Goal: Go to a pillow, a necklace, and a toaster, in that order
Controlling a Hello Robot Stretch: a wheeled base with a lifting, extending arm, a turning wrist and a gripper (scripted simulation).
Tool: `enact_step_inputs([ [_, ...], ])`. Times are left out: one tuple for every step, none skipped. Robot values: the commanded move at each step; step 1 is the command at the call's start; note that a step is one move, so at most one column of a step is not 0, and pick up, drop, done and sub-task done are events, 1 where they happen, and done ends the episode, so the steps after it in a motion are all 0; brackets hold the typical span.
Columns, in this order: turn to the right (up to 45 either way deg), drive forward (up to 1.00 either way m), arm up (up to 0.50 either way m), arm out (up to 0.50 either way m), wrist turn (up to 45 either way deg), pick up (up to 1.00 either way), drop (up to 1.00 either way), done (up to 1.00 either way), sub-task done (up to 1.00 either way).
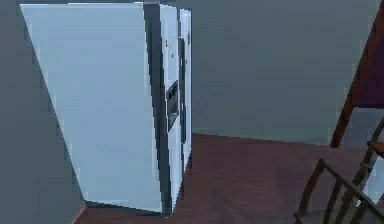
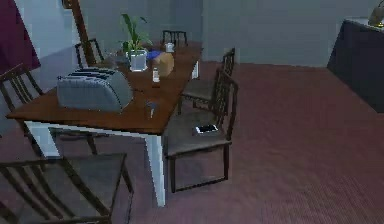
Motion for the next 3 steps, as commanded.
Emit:
enact_step_inputs([
  [0.0, 1.00, 0.00, 0.00, 0.0, 0.00, 0.00, 0.00, 0.00],
  [27.0, 0.00, 0.00, 0.00, 0.0, 0.00, 0.00, 0.00, 0.00],
  [0.0, 0.05, 0.00, 0.00, 0.0, 0.00, 0.00, 0.00, 0.00],
])
